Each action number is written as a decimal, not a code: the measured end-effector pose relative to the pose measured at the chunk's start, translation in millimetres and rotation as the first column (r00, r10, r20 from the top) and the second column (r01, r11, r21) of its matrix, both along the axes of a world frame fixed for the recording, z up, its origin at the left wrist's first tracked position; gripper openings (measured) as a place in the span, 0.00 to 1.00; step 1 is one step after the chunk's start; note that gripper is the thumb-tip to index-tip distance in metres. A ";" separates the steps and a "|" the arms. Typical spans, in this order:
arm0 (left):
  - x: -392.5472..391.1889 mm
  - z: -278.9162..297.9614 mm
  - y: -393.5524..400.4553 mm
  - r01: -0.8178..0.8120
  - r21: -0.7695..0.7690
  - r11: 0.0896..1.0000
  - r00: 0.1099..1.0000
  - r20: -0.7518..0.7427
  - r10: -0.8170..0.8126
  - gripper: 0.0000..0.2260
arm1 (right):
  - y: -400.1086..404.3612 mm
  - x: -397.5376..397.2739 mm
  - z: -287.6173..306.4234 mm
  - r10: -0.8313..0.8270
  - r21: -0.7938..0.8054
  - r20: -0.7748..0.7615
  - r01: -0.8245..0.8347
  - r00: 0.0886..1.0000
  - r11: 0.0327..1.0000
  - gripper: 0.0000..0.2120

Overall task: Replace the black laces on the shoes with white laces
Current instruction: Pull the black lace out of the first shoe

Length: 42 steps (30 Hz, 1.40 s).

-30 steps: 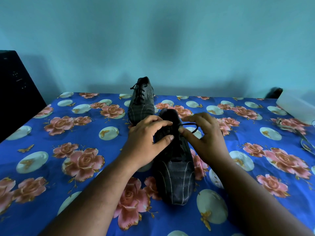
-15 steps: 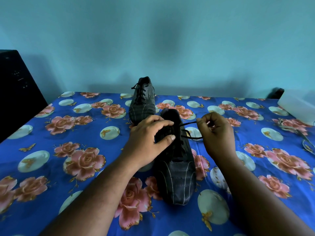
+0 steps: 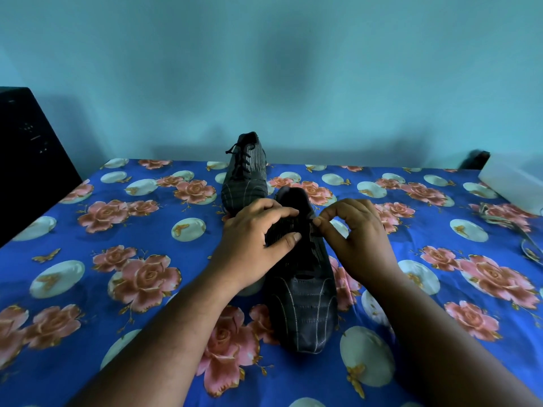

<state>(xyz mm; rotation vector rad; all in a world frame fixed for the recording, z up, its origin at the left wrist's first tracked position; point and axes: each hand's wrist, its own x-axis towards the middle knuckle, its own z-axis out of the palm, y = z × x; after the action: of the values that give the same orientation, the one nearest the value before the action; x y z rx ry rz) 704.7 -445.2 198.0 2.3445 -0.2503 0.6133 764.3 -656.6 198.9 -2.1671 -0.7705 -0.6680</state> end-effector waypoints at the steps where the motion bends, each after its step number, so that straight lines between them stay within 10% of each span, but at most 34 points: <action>1: 0.4 -0.6 0.2 0.001 -0.003 1.000 1.000 0.002 -0.001 0.20 | 0.0 -0.1 0.4 -0.007 0.010 -0.001 0.007 1.000 1.000 0.06; 8: 0.0 -0.6 0.2 0.008 -0.008 1.000 1.000 -0.008 -0.008 0.20 | -9.2 5.0 7.9 -0.119 0.268 -0.146 0.155 0.982 0.951 0.09; 17: -0.1 -0.4 0.6 0.004 -0.001 1.000 1.000 -0.008 -0.004 0.21 | 5.1 -2.6 -0.4 -0.012 -0.096 0.053 0.017 0.999 0.995 0.15; 29: 2.3 -2.0 1.2 0.009 -0.010 1.000 1.000 0.009 -0.009 0.20 | -7.6 0.8 14.7 -0.008 0.340 -0.178 0.069 0.984 0.938 0.11; 36: 0.1 -0.7 -0.2 0.010 -0.003 1.000 1.000 0.019 -0.010 0.20 | -0.8 -1.7 2.6 0.041 -0.043 -0.016 -0.042 0.999 0.998 0.15; 42: 0.2 0.1 -1.7 0.004 0.006 1.000 1.000 0.028 -0.004 0.20 | 4.5 -4.3 0.6 0.117 0.001 -0.080 -0.117 0.990 0.993 0.05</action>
<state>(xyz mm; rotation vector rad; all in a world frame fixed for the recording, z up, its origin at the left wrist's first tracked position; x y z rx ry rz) 704.9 -446.8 198.2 2.3414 -0.2699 0.6439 760.0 -652.1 199.5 -2.1201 -0.8496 -0.5176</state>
